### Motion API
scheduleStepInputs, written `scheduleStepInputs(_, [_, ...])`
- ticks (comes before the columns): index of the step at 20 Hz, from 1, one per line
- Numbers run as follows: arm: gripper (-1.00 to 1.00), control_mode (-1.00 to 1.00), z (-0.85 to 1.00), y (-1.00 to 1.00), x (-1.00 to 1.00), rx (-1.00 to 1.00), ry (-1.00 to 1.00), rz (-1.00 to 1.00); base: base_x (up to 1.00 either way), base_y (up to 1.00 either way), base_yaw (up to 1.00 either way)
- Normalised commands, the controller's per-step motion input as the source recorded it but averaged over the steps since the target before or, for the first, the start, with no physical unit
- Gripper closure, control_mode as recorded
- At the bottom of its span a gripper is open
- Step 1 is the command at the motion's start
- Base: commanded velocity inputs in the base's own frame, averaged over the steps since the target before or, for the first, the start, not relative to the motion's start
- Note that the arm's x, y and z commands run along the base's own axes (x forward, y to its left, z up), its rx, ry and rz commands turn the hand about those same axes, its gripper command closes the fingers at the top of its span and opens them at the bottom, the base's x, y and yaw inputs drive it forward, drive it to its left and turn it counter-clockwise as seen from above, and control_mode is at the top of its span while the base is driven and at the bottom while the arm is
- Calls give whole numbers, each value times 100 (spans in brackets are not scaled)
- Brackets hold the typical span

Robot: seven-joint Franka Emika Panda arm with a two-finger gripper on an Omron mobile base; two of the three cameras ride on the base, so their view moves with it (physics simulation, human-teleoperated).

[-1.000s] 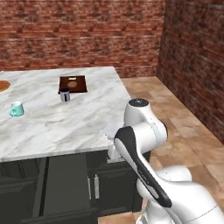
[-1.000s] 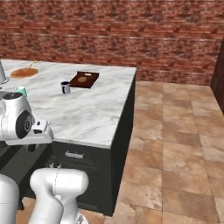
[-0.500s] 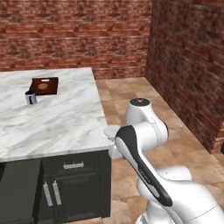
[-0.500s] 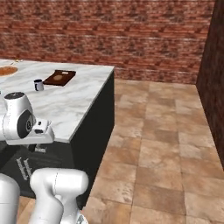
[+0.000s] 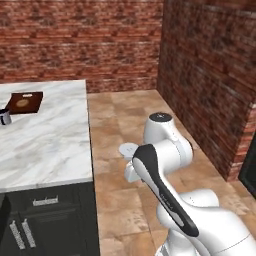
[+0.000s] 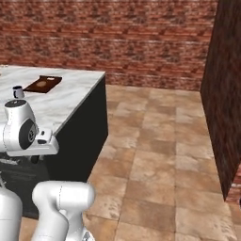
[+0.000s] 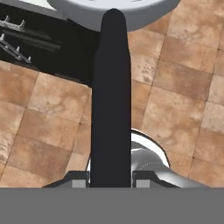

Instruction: Take the pizza cutter from the drawer on the left and place it on the dining counter for cutting.

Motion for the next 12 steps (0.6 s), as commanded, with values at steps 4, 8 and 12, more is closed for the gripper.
scheduleStepInputs(4, [100,100,0,0,0,0,0,0,57,-49,0])
scheduleStepInputs(8, [100,100,0,0,0,0,0,0,62,-40,0])
scheduleStepInputs(12, [100,100,0,0,0,0,0,0,69,-31,-1])
